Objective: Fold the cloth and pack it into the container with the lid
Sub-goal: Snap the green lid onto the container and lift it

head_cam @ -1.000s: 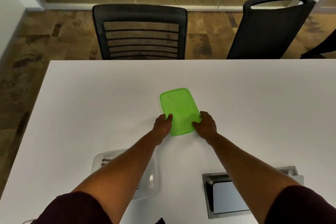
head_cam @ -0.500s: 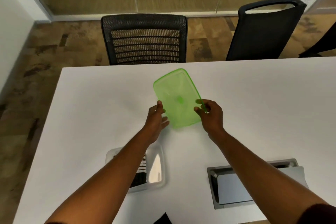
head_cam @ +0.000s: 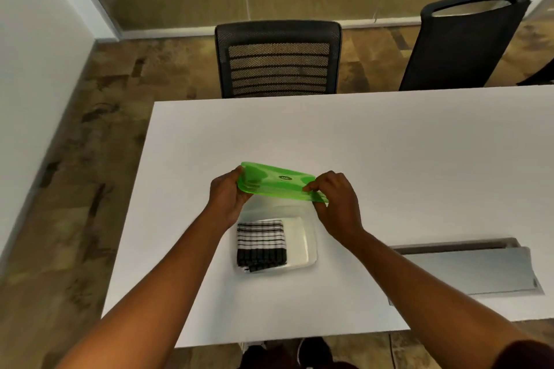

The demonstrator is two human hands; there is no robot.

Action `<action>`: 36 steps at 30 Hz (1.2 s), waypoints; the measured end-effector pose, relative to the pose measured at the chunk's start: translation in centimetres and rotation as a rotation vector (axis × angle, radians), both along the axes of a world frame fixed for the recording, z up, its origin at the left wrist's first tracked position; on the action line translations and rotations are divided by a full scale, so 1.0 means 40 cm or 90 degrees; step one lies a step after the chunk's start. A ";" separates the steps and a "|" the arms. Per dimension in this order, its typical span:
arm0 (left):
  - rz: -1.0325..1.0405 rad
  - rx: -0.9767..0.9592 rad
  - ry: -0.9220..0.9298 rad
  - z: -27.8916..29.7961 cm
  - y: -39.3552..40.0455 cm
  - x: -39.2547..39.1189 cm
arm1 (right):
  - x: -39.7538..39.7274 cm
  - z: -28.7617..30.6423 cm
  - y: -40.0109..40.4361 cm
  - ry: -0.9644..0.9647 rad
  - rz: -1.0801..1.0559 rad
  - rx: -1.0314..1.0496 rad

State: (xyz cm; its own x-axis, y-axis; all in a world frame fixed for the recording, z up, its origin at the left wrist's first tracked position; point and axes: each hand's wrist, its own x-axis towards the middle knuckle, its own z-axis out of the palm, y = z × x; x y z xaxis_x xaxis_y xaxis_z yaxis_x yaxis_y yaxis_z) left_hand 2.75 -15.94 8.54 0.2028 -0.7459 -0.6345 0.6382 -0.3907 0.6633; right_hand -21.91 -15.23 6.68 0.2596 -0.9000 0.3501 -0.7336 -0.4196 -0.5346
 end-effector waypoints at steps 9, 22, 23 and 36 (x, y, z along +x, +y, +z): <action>-0.061 0.032 -0.038 -0.036 0.185 0.084 | 0.032 -0.062 0.154 -0.035 0.017 0.301; -0.201 0.047 -0.638 -0.136 0.323 0.033 | 0.049 -0.061 0.230 -0.072 -0.160 0.343; -0.200 0.062 -0.640 -0.141 0.327 0.032 | 0.050 -0.067 0.228 -0.065 -0.190 0.332; -0.260 0.164 -0.715 -0.188 0.345 0.012 | 0.056 -0.148 0.198 0.026 -0.290 0.435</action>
